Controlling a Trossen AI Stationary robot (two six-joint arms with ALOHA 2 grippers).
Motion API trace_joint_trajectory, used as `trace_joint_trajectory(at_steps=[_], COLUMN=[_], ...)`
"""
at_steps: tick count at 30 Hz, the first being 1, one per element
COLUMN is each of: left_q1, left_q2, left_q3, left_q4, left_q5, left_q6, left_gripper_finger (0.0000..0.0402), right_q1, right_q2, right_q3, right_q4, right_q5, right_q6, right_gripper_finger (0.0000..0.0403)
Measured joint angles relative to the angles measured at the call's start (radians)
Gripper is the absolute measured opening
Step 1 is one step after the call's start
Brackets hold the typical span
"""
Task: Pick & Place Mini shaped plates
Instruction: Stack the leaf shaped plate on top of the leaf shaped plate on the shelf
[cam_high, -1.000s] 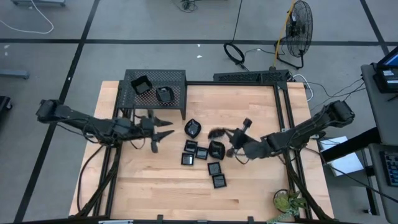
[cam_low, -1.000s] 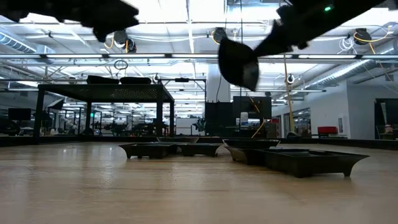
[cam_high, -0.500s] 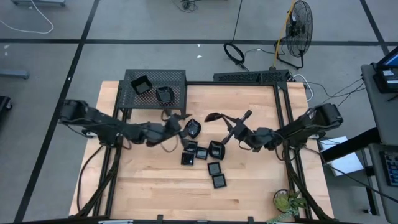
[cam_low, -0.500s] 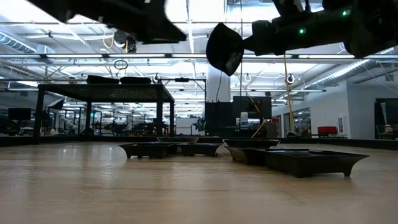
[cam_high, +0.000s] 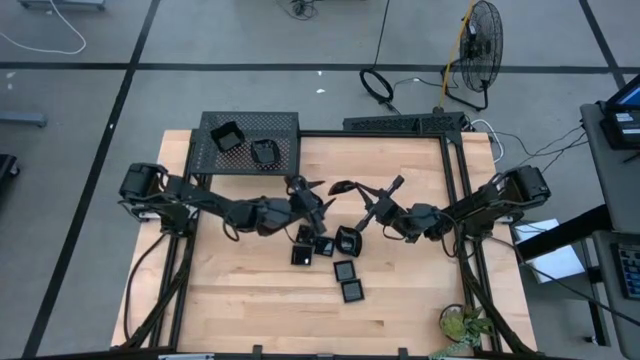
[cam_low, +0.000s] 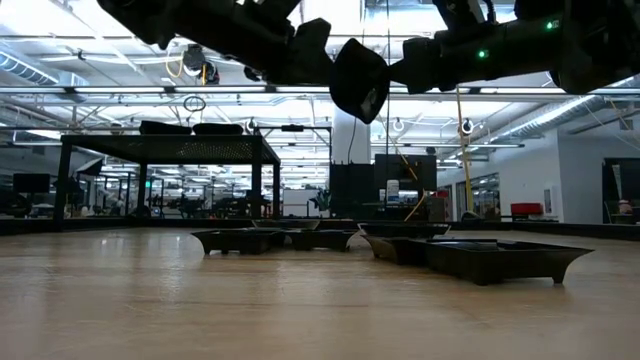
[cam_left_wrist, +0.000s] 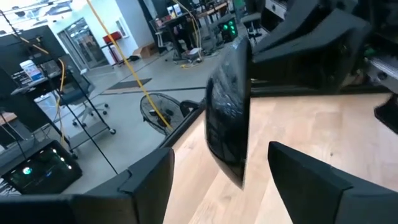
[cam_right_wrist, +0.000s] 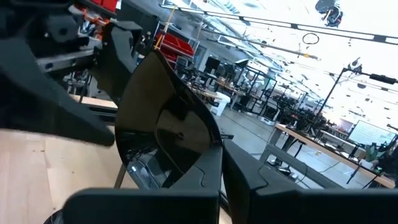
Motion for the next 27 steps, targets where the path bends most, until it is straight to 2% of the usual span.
trace_joint_trajectory(at_steps=[6,10,12,17,21,24,27], left_q1=[0.013,0.019,0.024,0.036,0.034,0.019,-0.002], left_q2=[0.000,0.000,0.000,0.000,0.000,-0.013,-0.030], left_q3=[0.000,0.000,0.000,0.000,0.000,-0.002,0.000], left_q4=[0.015,0.008,0.008,0.011,0.014,0.017,0.023], left_q5=[0.000,0.000,0.001,0.003,0.002,-0.004,-0.020], left_q6=[-0.004,-0.015,-0.034,-0.081,-0.065,-0.034,-0.028], left_gripper_finger=[0.0233,0.0198,0.0173,0.0089,0.0016,0.0016,0.0016], right_q1=[0.001,0.001,0.001,0.003,0.004,0.007,0.013], right_q2=[0.000,0.000,0.000,0.000,-0.001,-0.008,-0.010], right_q3=[0.000,0.000,0.000,0.000,0.001,0.001,0.001], right_q4=[0.000,0.000,0.000,0.000,-0.018,-0.076,-0.108], right_q5=[0.000,-0.001,-0.009,-0.115,-0.123,-0.125,-0.117], right_q6=[0.002,0.003,0.003,0.003,-0.001,-0.001,0.025], right_gripper_finger=[0.0000,0.0000,0.0000,0.0000,0.0004,0.0032,0.0084])
